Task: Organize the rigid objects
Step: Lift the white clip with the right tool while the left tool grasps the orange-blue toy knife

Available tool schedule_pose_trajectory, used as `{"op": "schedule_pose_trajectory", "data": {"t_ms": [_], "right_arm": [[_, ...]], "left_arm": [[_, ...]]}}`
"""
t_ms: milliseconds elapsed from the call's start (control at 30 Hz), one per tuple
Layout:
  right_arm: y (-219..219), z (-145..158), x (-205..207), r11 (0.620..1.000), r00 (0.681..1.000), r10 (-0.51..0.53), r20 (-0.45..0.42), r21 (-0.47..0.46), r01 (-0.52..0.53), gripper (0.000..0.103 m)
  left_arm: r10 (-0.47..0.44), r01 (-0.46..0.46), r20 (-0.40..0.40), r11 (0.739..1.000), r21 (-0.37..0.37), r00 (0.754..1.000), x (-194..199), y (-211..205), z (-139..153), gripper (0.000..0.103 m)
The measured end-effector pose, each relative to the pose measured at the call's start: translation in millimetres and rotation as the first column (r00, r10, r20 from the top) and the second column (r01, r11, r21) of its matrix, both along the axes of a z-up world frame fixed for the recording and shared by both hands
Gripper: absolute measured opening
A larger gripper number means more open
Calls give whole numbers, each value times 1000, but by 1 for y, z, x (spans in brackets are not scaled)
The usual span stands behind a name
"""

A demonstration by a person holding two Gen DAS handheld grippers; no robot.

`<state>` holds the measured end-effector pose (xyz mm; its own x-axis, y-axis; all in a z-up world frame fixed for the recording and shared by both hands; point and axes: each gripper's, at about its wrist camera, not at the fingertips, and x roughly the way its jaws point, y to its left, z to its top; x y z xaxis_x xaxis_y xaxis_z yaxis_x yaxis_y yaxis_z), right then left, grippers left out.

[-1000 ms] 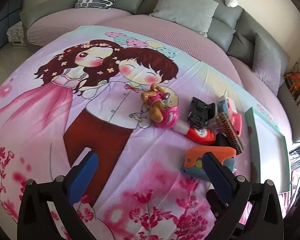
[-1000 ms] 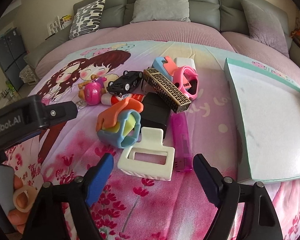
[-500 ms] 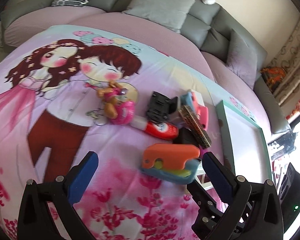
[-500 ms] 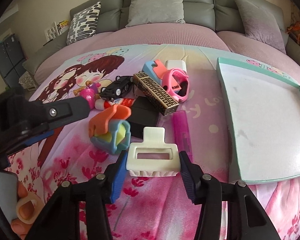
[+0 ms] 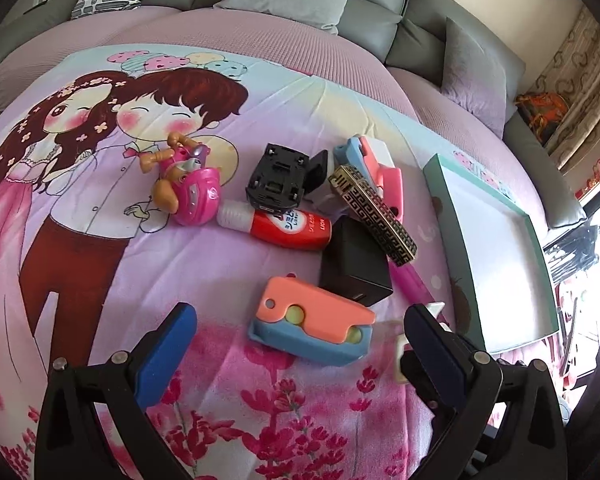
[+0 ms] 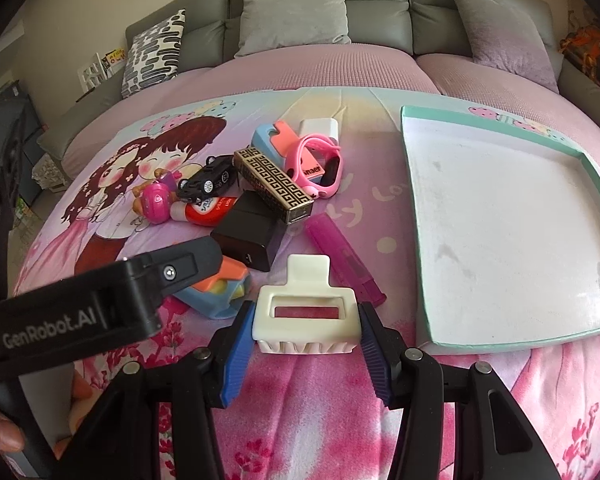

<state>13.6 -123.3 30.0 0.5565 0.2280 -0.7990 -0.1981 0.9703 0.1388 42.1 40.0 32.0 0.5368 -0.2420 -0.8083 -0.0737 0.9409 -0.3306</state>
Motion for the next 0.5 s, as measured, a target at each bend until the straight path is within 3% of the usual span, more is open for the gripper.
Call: {"op": "schedule_pose_trajectory", "data": {"t_ms": [500], "right_arm": [[-25, 23, -2, 998, 997, -52, 59, 33, 50, 53]], "left_arm": [[0, 0, -24, 1000, 31, 1000, -3, 6, -9, 103]]}}
